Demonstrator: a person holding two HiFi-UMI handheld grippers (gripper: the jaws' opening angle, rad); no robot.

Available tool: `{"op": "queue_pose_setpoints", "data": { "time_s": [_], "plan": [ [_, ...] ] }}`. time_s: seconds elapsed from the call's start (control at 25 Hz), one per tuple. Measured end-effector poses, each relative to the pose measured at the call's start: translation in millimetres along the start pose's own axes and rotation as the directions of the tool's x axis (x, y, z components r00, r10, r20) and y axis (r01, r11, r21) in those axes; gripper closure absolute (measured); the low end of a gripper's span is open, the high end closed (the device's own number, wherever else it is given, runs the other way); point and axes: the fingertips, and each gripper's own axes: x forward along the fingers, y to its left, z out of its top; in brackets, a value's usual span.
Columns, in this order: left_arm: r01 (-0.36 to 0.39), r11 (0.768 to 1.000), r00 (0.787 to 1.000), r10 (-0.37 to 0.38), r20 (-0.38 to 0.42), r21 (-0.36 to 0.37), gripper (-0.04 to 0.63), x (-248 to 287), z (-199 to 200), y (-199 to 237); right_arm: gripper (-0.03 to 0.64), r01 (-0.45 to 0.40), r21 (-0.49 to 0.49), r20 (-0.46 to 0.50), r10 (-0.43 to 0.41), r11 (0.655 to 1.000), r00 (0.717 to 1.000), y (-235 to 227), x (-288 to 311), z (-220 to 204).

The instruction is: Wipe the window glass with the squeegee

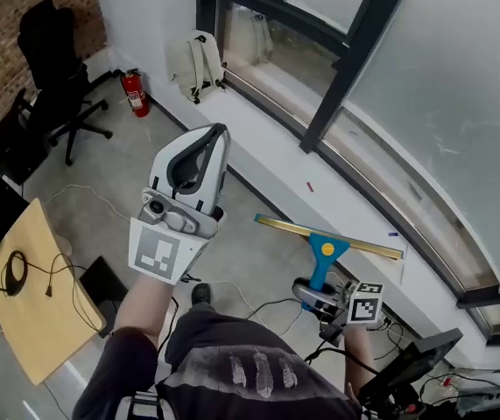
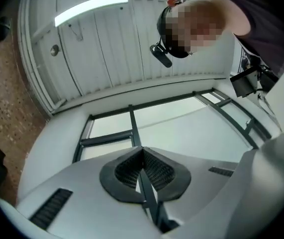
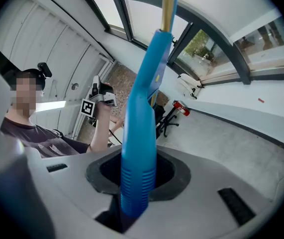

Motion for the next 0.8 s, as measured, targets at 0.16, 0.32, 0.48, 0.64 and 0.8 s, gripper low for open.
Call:
{"op": "queue_pose_setpoints", "data": {
  "time_s": [0.16,0.32,0.48,0.64,0.8],
  "plan": [
    [0.211,0.975,0.967,-0.218,-0.134,-0.062,0.591,7,-48,16,0.517,-0.016,-0.035,0.053,0.018,0.999,0.998,8,51,46],
    [0.331,0.918,0.894,-0.380,-0.237,-0.219,0.591,-21,-96,33,0.517,-0.074,-0.044,0.057,0.077,0.996,0.995,17,111,77],
    [0.363,0.887,0.843,-0.443,-0.305,-0.285,0.591,-47,-133,45,0.517,-0.098,-0.064,0.041,0.101,0.993,0.994,19,150,101],
    [0.393,0.870,0.801,-0.483,-0.353,-0.299,0.590,-48,-158,49,0.517,-0.079,-0.065,-0.047,0.076,0.995,0.996,6,161,118],
    [0.365,0.864,0.776,-0.488,-0.399,-0.346,0.591,-43,-192,61,0.517,-0.014,-0.089,-0.150,0.000,0.996,0.989,-28,168,137]
  ]
}}
